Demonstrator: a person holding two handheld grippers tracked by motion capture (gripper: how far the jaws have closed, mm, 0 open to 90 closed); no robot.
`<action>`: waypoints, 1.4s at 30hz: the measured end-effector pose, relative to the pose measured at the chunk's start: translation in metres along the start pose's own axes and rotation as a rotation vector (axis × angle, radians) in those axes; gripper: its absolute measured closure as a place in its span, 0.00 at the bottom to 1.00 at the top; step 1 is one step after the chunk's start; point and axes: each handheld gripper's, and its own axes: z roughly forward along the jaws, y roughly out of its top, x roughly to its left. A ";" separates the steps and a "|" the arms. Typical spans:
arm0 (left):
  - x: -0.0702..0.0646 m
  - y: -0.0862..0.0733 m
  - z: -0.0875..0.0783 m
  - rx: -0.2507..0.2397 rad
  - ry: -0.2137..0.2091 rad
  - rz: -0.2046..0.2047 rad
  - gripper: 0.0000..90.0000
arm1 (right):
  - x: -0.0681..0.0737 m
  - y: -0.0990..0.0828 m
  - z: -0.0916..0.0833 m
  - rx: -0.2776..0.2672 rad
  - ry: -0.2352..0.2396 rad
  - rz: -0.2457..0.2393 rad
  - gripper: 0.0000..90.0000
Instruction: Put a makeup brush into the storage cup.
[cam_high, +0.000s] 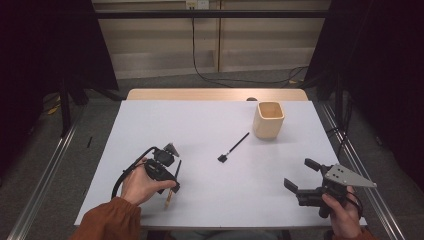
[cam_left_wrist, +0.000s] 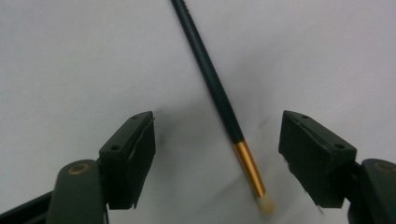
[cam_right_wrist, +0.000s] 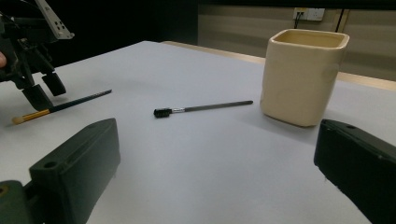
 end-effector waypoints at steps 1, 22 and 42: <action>0.000 0.000 0.000 -0.019 0.020 -0.010 0.31 | 0.000 0.000 0.000 0.000 0.000 -0.001 0.00; -0.011 0.004 0.011 0.032 0.041 0.033 0.48 | 0.001 0.000 0.001 -0.002 0.008 -0.014 0.00; -0.007 0.012 0.011 0.089 0.069 0.047 0.66 | 0.002 0.000 0.002 0.000 0.007 -0.017 0.00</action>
